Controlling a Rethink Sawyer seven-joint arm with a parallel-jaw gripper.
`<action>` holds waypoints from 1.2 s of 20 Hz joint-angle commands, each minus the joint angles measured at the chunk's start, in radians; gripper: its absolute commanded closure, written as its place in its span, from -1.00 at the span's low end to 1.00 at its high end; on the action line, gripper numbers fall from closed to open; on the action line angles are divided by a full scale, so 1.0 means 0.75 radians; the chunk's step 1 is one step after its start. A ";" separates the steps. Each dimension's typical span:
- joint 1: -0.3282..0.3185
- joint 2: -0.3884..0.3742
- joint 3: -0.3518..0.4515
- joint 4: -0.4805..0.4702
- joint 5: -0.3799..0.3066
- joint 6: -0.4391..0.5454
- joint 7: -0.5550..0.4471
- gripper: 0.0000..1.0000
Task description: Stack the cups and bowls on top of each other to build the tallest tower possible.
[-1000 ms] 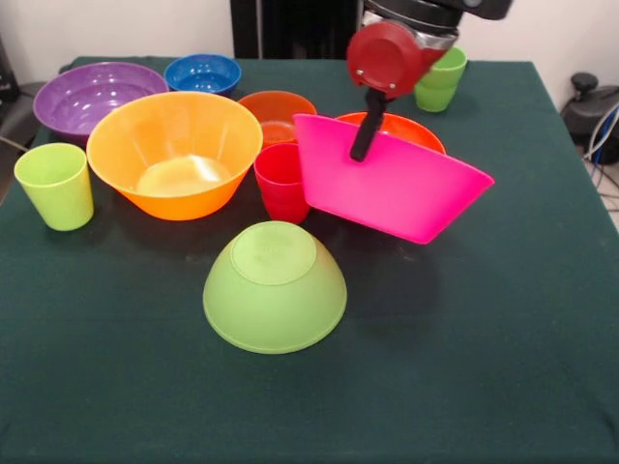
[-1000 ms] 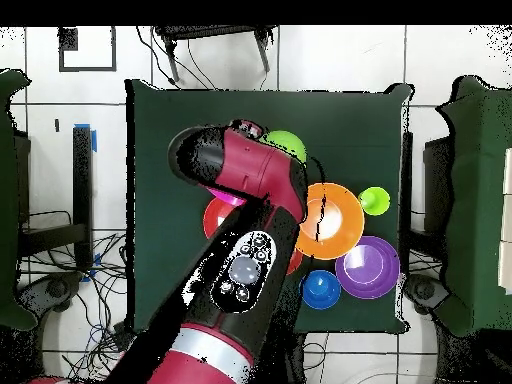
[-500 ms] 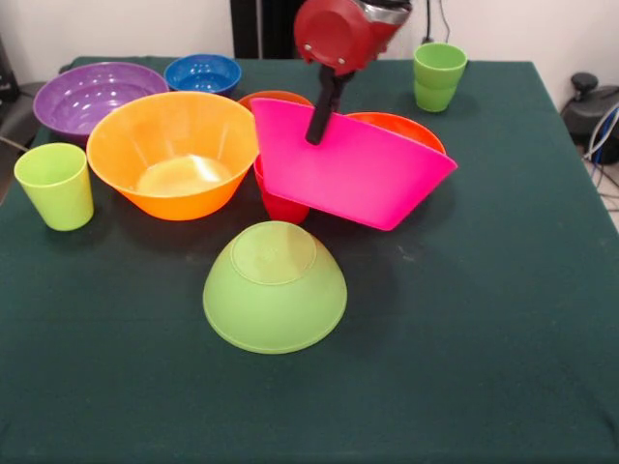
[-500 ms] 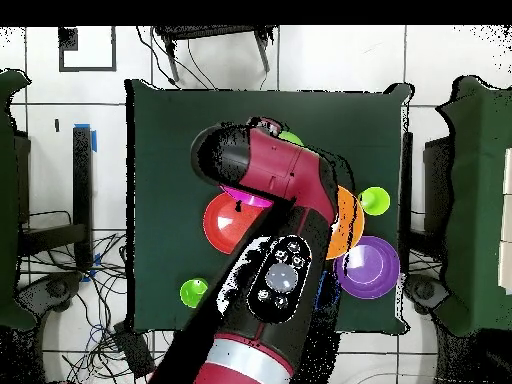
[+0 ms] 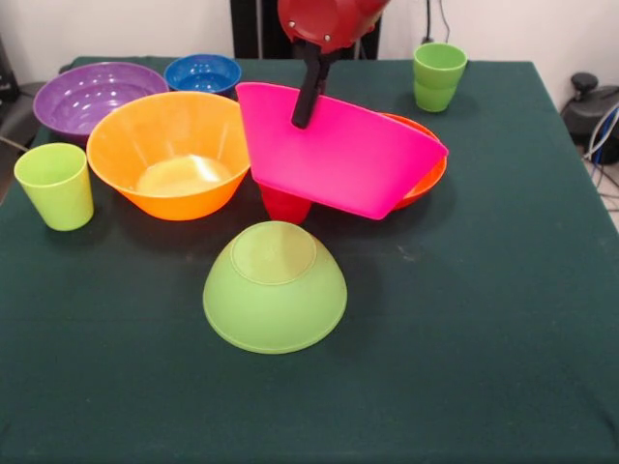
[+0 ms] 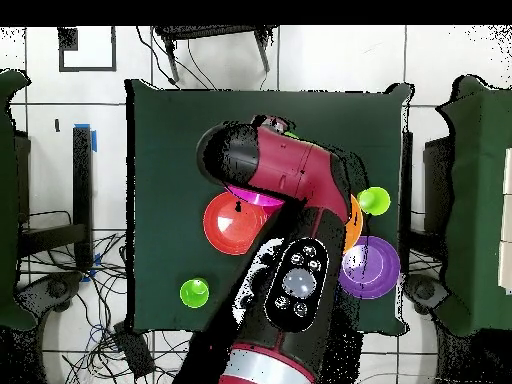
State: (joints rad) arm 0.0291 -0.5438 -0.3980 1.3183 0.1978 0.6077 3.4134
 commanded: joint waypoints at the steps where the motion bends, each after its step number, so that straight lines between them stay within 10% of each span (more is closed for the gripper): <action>1: -0.050 0.024 0.215 0.042 -0.134 0.121 -0.354 1.00; 24: -0.252 0.005 0.423 0.079 -0.368 0.037 -0.436 1.00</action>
State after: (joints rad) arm -0.1386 -0.5618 -0.2348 1.3181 0.0168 0.6094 3.4134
